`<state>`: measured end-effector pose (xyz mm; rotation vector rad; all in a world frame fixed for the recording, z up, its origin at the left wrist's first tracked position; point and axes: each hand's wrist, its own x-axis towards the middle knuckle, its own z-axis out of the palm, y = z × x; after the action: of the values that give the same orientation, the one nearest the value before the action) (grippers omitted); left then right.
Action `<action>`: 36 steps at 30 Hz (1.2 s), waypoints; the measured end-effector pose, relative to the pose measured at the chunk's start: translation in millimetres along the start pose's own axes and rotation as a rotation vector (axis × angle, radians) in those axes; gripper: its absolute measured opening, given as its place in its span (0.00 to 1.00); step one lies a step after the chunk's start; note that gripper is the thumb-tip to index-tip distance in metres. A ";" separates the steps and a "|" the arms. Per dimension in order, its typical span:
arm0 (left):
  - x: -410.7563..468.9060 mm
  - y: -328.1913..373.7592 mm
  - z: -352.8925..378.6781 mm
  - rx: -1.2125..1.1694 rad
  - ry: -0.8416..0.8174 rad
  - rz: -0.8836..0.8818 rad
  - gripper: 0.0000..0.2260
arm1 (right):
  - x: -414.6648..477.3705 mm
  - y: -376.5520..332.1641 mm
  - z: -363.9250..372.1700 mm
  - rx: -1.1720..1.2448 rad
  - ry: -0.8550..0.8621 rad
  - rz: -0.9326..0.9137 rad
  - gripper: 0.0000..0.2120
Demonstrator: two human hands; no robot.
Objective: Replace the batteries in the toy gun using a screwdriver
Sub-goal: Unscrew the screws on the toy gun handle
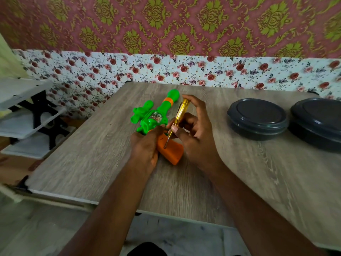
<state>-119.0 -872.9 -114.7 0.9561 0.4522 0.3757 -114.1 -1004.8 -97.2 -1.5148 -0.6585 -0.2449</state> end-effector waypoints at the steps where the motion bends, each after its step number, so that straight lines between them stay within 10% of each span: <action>1: -0.7 0.2 0.0 0.002 -0.004 0.001 0.11 | -0.4 0.5 0.8 -0.020 -0.005 -0.013 0.33; 12: -11.3 2.9 -3.2 -0.034 -0.085 0.029 0.22 | 0.8 -9.1 7.1 -0.022 0.018 -0.221 0.23; 17: -5.6 0.7 -4.8 -0.020 -0.078 0.023 0.07 | 1.2 -7.7 7.8 -0.064 0.084 -0.258 0.21; 36: -8.7 0.8 4.2 -0.147 -0.062 0.054 0.10 | 29.3 -11.9 -2.6 0.034 -0.060 -0.241 0.16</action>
<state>-124.2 -879.7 -110.2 0.8354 0.3381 0.4208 -96.2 -1000.9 -71.2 -1.4140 -0.8897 -0.3703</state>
